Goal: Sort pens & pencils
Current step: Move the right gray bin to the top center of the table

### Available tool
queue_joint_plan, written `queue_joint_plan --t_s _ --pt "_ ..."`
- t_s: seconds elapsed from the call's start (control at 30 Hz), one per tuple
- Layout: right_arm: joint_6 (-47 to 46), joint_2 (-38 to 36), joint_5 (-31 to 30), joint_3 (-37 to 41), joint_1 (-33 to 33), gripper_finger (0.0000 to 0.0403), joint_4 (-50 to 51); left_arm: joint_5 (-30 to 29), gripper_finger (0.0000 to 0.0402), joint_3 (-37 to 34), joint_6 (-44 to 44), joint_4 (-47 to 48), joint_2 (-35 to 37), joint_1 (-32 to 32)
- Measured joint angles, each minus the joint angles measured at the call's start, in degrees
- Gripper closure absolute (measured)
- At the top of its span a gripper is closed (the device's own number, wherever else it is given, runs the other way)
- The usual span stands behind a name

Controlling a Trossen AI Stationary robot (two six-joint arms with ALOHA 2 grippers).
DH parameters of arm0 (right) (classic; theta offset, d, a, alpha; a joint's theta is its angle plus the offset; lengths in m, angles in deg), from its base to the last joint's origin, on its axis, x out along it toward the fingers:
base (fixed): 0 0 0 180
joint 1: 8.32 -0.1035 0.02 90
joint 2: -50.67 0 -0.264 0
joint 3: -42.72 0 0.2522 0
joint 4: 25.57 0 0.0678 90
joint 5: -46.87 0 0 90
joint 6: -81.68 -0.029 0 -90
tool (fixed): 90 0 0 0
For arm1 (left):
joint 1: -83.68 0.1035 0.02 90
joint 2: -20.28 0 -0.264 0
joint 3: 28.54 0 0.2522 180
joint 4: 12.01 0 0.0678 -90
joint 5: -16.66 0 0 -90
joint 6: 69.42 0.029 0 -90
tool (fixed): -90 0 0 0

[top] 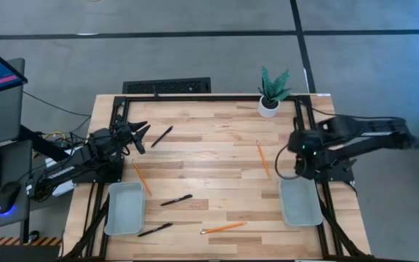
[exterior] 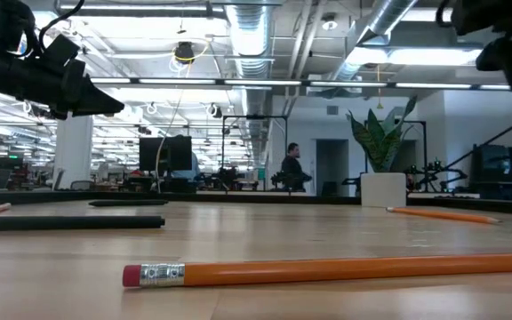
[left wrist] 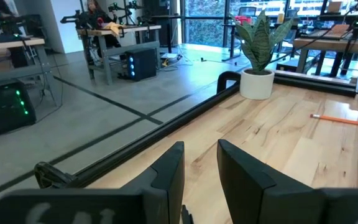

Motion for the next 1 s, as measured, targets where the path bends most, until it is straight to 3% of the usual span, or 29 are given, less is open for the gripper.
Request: queue_joint_plan --t_s 0.2,0.37,1.0 --pt "-13.29 2.25 -0.21 0.0 -12.85 0.0157 -2.52 0.0 0.0315 0.0 0.01 0.02 0.0 0.0" --pt "-22.01 3.7 -5.83 0.0 -19.34 0.0157 -2.48 -0.02 0.0315 0.0 2.42 0.0 0.0 -0.02" --pt "-41.98 5.24 -6.11 0.0 -28.71 0.0157 -7.94 -0.02 0.0315 0.0 1.64 0.0 0.0 0.01"
